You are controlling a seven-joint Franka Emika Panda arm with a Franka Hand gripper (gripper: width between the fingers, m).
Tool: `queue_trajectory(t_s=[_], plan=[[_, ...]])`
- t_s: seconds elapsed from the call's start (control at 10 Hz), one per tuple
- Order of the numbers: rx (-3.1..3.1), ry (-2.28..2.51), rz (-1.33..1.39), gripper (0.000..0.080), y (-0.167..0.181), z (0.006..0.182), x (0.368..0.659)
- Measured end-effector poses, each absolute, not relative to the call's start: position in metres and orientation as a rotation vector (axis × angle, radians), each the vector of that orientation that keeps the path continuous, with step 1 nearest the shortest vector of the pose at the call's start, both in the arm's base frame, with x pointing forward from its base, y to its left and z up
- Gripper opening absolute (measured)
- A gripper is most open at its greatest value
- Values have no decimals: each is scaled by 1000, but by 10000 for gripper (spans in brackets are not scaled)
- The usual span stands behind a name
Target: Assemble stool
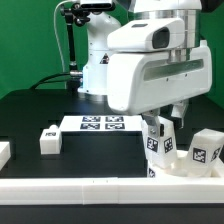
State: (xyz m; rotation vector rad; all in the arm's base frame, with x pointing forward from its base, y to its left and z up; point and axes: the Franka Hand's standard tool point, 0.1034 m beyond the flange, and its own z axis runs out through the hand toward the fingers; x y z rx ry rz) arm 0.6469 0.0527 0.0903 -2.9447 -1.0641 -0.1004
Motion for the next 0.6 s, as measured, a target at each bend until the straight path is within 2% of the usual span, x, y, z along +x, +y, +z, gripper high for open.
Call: queue_trajectory(t_s=[0.6], plan=[[-3102, -260, -125, 350, 57, 89, 646]])
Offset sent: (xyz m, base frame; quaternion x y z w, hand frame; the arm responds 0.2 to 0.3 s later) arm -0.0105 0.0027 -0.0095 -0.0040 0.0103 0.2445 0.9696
